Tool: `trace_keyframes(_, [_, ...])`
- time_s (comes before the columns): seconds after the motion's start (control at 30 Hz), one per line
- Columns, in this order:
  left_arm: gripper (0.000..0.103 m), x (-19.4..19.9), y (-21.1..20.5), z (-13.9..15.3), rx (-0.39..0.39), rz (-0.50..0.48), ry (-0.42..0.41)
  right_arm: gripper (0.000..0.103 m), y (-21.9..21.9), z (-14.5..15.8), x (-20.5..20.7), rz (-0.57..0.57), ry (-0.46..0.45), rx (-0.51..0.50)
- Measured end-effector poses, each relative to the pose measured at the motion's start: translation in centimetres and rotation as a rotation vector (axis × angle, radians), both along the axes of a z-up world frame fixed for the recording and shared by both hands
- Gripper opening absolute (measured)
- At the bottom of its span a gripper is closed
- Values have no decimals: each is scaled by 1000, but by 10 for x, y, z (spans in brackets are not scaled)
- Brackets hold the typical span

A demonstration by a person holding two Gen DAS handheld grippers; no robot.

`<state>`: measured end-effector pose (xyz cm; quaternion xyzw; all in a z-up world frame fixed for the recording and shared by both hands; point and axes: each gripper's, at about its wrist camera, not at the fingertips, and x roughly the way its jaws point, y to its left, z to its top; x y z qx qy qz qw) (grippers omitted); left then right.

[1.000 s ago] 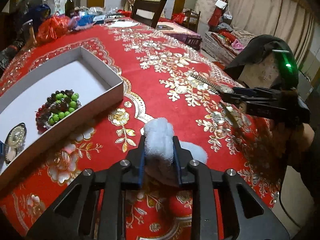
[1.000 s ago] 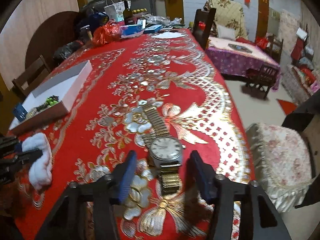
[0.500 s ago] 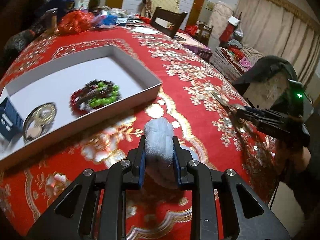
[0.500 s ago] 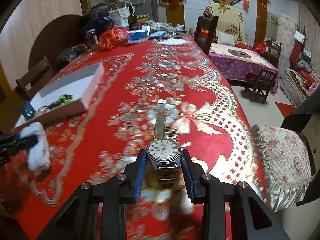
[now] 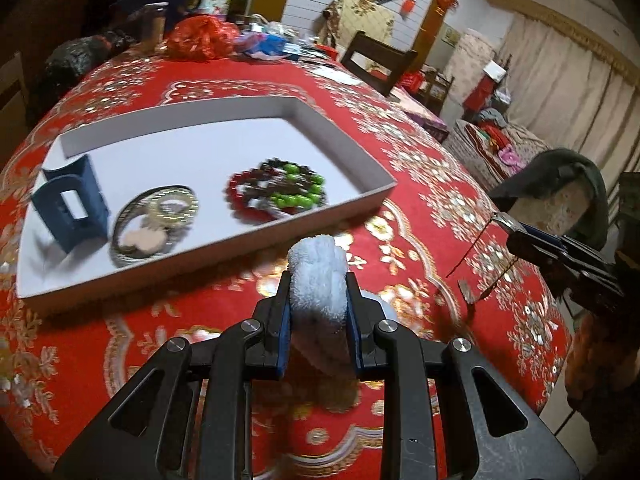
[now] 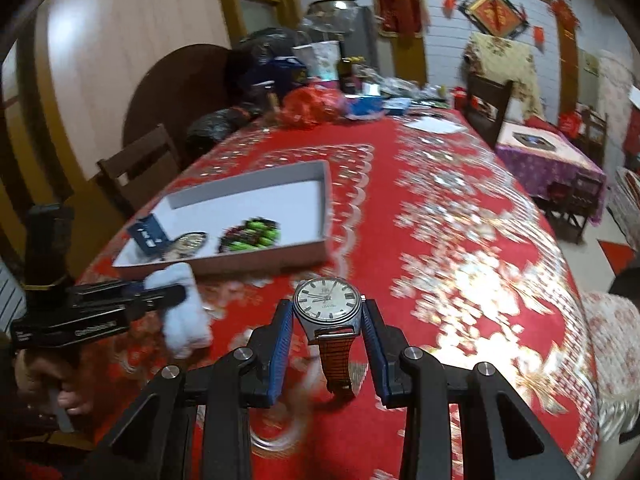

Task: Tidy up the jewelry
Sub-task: 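Grasp the silver wristwatch with the right tool while the left tool holds the scrunchie, then carry the scrunchie and watch into the white box and open both tools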

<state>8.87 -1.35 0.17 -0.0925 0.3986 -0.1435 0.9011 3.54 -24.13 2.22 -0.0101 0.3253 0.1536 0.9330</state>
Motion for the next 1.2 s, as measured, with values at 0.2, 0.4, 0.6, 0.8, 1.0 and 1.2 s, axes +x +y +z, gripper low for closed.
trace_keyframes(0.2, [22, 1, 15, 11, 2, 50, -14, 33, 33, 11, 11, 62, -19, 0])
trace_keyframes(0.4, [22, 10, 30, 27, 0, 85, -43, 33, 51, 29, 26, 94, -49, -9])
trace_keyframes(0.6, [22, 36, 48, 40, 29, 132, -69, 33, 65, 51, 54, 106, -72, -17])
trace_keyframes(0.8, [22, 70, 66, 32, 78, 202, -42, 33, 81, 61, 97, 85, -50, 31])
trace_keyframes(1.0, [22, 87, 68, 9, 121, 233, -2, 34, 101, 41, 138, 71, 24, 83])
trace_keyframes(1.2, [24, 89, 67, -2, 161, 251, -5, 34, 118, 0, 160, 60, 118, 28])
